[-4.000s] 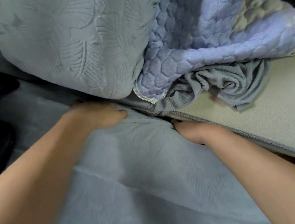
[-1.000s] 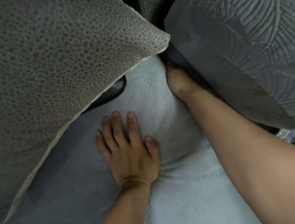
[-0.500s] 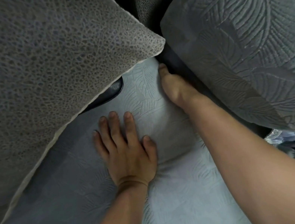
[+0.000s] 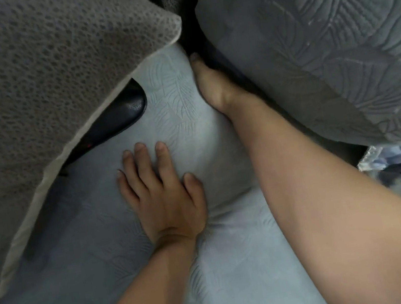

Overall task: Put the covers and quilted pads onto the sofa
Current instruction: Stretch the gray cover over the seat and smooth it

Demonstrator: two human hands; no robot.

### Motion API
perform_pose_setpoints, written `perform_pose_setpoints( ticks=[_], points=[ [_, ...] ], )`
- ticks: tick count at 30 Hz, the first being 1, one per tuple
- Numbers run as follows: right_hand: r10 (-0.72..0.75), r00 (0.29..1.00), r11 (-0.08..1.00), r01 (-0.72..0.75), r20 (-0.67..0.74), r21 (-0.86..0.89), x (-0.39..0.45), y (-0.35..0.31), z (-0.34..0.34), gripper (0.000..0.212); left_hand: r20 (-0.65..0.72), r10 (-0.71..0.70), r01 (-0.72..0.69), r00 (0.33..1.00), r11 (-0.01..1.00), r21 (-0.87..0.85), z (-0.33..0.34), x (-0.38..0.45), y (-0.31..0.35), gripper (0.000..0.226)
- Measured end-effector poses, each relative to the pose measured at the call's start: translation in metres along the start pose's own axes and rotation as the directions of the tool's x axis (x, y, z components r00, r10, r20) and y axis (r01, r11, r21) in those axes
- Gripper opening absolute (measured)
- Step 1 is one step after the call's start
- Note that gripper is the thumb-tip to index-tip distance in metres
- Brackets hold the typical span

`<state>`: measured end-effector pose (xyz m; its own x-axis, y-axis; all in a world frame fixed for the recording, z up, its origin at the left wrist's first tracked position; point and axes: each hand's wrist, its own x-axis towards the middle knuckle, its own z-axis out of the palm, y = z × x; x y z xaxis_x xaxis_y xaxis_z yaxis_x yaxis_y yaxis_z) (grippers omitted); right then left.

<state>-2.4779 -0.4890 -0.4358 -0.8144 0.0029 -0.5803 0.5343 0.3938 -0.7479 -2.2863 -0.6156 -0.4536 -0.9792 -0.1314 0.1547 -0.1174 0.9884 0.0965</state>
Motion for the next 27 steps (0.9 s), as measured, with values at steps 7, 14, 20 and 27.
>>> perform_pose_setpoints(
  ticks=[7, 14, 20, 27],
  points=[
    [-0.067, 0.962, 0.764, -0.121, -0.264, -0.634, -0.206, 0.123, -0.037, 0.067, 0.037, -0.016, 0.012, 0.999, 0.996, 0.088, -0.019, -0.001, 0.007, 0.057],
    [0.655, 0.73, 0.751, -0.658, -0.194, 0.061, -0.405, 0.336, -0.185, 0.061, 0.288, 0.293, -0.283, 0.912, 0.956, -0.074, -0.073, -0.053, 0.093, 0.063],
    [0.748, 0.631, 0.276, -0.575, 0.203, 0.77, -0.431, 0.455, -0.174, 0.045, 0.453, 0.714, -0.707, 0.534, 0.671, -0.224, -0.073, -0.174, 0.233, 0.044],
    [0.804, 0.588, 0.328, -0.562, 0.089, 0.759, -0.394, 0.459, -0.187, 0.022, 0.537, 0.83, -0.846, 0.152, 0.39, -0.363, -0.052, -0.177, 0.28, 0.056]
  ],
)
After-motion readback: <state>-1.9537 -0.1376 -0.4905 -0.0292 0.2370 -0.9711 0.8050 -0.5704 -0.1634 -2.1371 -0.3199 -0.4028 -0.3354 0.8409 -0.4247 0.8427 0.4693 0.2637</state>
